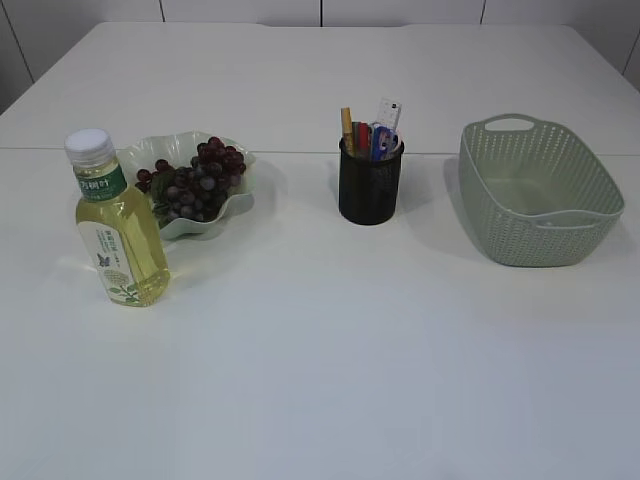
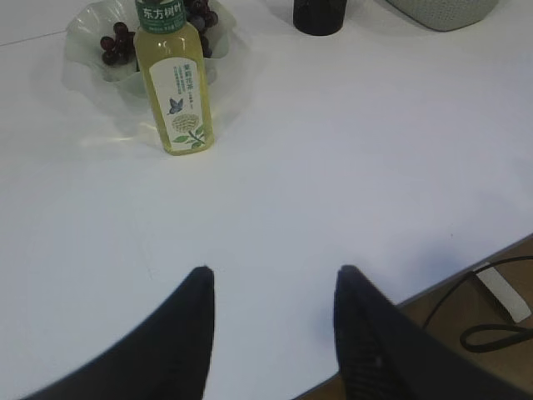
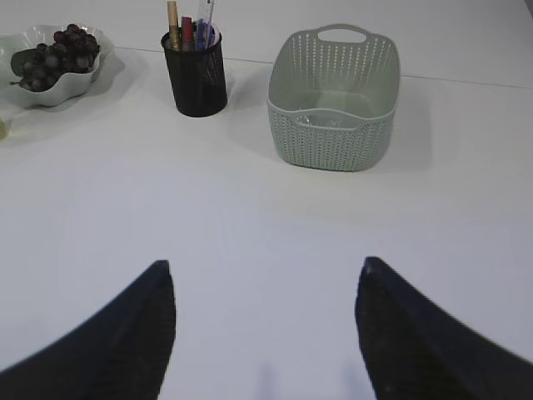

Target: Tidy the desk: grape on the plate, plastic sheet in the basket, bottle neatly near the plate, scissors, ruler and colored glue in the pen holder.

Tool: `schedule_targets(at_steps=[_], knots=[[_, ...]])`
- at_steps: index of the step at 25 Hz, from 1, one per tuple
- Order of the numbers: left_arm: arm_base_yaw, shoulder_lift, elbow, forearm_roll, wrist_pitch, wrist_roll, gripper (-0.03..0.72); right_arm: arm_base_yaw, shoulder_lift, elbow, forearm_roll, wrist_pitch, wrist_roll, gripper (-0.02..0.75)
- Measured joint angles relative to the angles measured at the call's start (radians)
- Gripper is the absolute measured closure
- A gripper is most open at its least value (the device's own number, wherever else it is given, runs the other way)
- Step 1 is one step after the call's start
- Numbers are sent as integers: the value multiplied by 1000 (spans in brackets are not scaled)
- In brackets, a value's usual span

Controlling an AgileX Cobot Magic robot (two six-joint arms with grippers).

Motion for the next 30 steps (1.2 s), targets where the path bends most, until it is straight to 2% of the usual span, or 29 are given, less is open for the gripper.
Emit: schedule_targets(at_steps=[5,9,13,22,30], knots=[[0,0,0,0,0,0,347,0,0,14,-37,-49,-13,207],[0,0,0,0,0,0,355,0,0,73,-22,-177,-17,207],[0,0,0,0,0,0,356,0,0,84,-14,-205,-19,207],[0,0,0,0,0,0,367,0,0,21,37,-60,-21,207],[0,0,0,0,-2,0,377,0,0,22,46,94,-108,207]])
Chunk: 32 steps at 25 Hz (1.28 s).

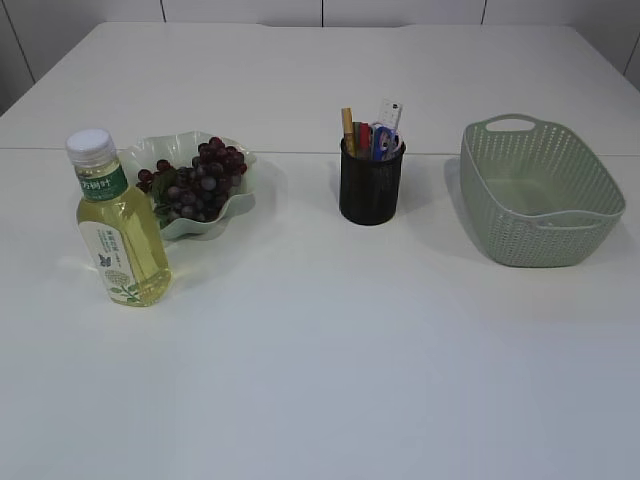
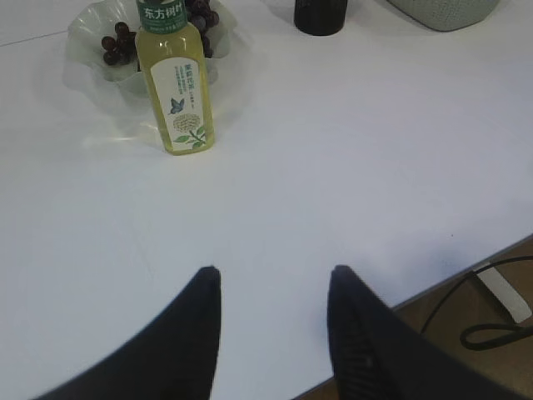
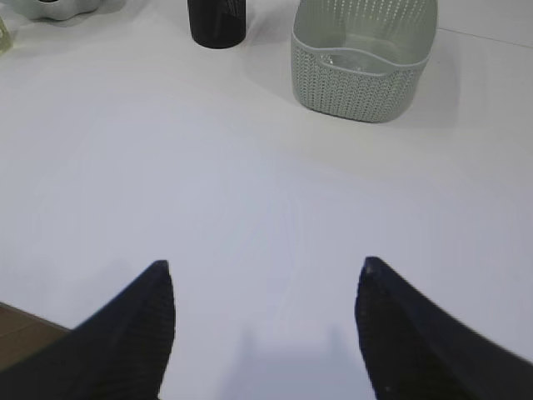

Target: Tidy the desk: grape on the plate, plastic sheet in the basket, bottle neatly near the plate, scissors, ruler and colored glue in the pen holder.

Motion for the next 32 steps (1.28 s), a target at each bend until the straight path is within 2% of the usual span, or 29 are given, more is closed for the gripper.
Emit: schedule_targets(at_steps=[14,16,19,24,28,32], knots=[[0,0,0,0,0,0,379,-1,0,2,0,0,-4,207],[0,0,0,0,0,0,379,-14,0,2,0,0,-4,207],[10,-2,0,0,0,0,379,-83,0,2,0,0,-4,207],[121,-2,0,0,0,0,379,-230,0,2,0,0,-4,207],[211,-2,0,0,0,0,379,-268,0,2,0,0,-4,207],[230,-8,0,0,0,0,379,-275,0,2,0,0,-4,207]])
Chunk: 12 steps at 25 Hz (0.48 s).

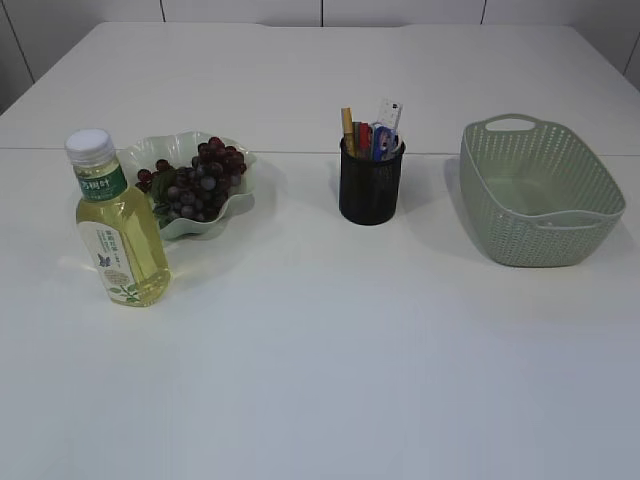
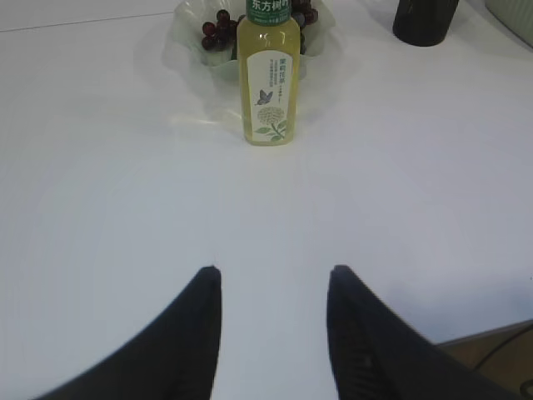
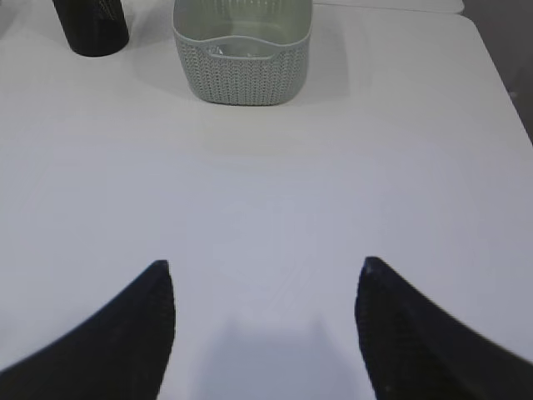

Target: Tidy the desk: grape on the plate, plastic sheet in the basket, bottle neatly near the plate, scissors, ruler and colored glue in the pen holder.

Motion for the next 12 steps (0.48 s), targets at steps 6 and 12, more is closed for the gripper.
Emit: schedule_targets(at_steps=[6,12], knots=[[0,0,0,0,0,0,379,-2,0,0,0,0,0,207],[22,0,0,0,0,0,379,-2,0,0,0,0,0,207]])
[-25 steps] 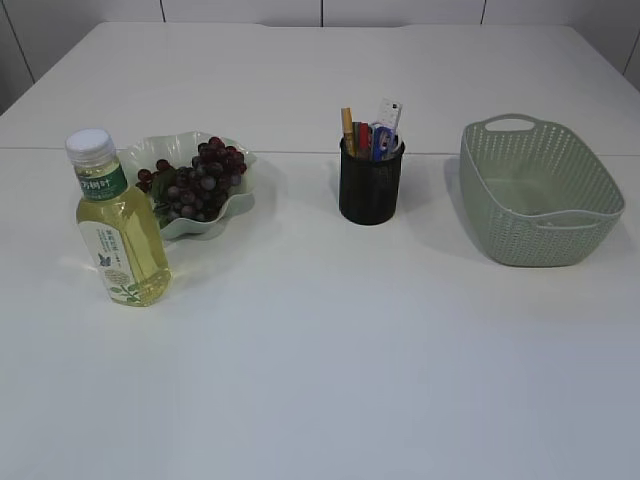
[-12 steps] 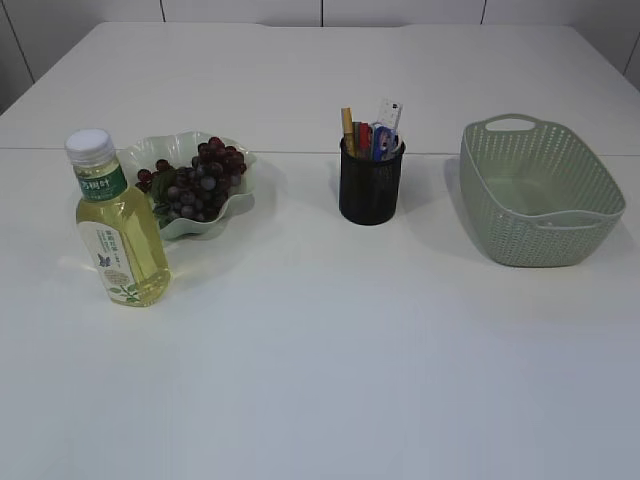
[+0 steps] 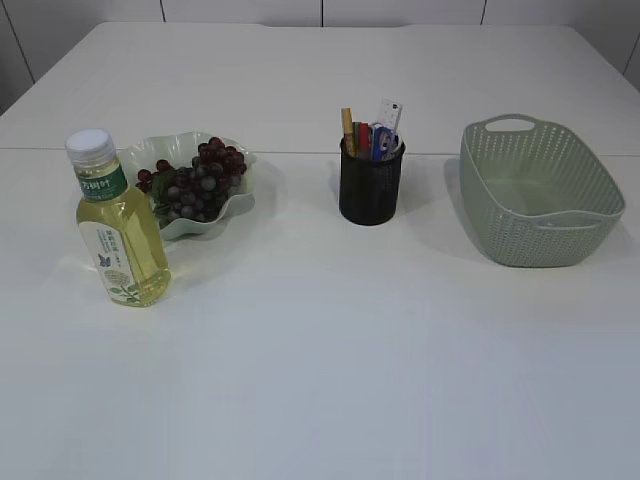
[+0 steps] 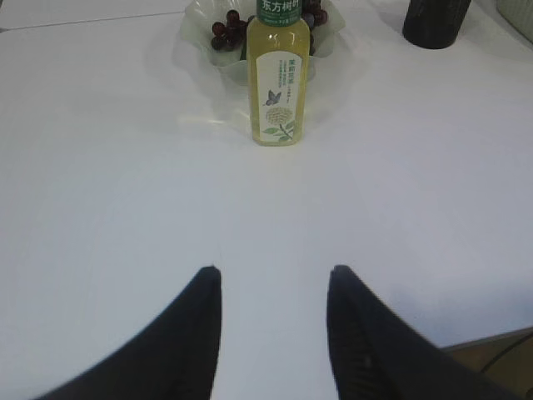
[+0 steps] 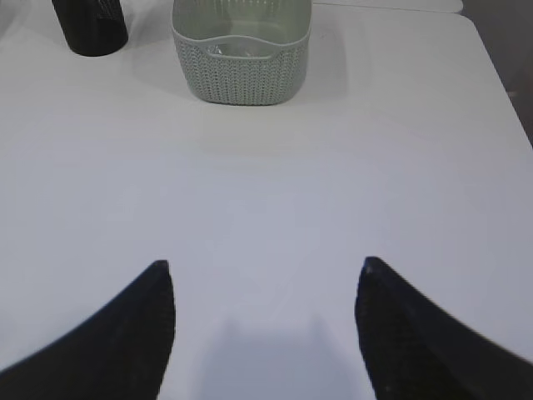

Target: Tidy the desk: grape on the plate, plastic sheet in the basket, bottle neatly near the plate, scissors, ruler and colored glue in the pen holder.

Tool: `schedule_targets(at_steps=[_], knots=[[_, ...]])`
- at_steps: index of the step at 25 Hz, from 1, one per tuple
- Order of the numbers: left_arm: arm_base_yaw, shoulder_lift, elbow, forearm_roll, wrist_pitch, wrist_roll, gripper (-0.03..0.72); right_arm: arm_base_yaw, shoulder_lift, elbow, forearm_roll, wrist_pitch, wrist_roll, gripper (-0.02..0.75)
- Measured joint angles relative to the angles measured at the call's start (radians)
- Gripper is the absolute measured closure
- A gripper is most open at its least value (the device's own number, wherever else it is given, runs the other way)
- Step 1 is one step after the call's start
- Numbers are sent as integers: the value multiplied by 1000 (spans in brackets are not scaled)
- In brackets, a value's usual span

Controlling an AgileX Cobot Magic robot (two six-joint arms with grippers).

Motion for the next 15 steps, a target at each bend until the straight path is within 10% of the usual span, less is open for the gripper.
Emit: schedule_targets(at_steps=[15], knots=[[2,0,0,0,0,0,379,0,0,0,0,1,-2,207]])
